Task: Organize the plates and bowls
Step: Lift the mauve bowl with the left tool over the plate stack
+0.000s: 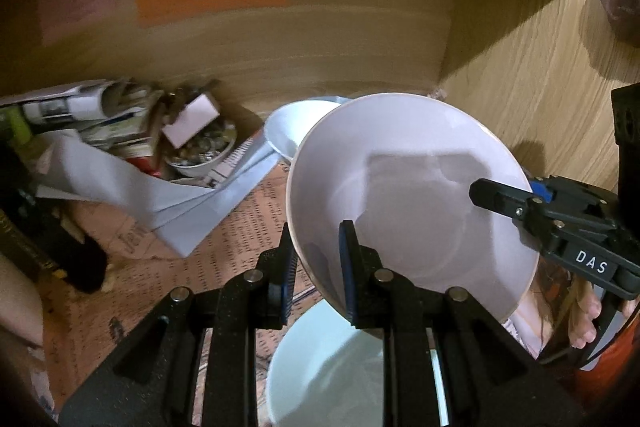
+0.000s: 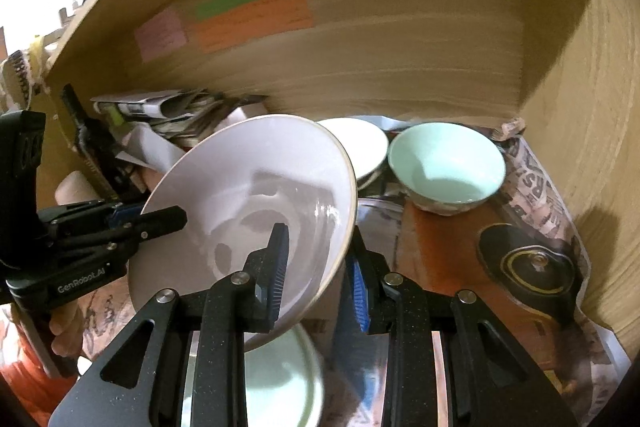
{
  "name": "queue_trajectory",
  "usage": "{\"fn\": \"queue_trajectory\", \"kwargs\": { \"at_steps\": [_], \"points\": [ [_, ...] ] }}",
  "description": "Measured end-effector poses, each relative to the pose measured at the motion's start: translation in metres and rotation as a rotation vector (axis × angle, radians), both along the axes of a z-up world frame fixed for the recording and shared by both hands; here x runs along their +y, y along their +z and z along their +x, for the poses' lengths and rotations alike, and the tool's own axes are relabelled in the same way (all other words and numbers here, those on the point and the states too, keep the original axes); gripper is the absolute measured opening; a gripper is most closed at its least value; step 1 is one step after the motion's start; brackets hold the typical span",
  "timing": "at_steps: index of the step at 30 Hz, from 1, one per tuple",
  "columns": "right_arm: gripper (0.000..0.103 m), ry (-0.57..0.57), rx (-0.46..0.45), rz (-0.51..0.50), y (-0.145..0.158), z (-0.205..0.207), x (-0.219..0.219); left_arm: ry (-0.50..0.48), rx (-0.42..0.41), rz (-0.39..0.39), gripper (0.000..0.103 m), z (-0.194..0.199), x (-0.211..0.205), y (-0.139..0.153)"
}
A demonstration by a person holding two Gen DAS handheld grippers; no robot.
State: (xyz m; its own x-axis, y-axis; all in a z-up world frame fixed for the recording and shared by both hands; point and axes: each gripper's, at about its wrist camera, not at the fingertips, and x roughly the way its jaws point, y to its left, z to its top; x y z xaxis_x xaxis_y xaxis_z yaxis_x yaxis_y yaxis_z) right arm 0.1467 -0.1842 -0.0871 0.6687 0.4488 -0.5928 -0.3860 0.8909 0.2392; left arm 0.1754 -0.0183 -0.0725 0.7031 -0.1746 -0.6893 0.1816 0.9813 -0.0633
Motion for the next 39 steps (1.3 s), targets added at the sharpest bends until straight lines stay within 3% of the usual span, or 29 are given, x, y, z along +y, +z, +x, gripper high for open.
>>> {"fn": "queue_trajectory", "kwargs": {
  "at_steps": [23,39],
  "points": [
    [0.026,0.168,-0.025,0.005,0.005,-0.045,0.072,0.179,-0.081,-0.018,0.020,-0.093,0.078,-0.001],
    [0.026,0.289,0.018,-0.019,-0.012,-0.062,0.131,0.295,-0.051,-0.031,0.020,-0.139,0.134,-0.025]
  ]
}}
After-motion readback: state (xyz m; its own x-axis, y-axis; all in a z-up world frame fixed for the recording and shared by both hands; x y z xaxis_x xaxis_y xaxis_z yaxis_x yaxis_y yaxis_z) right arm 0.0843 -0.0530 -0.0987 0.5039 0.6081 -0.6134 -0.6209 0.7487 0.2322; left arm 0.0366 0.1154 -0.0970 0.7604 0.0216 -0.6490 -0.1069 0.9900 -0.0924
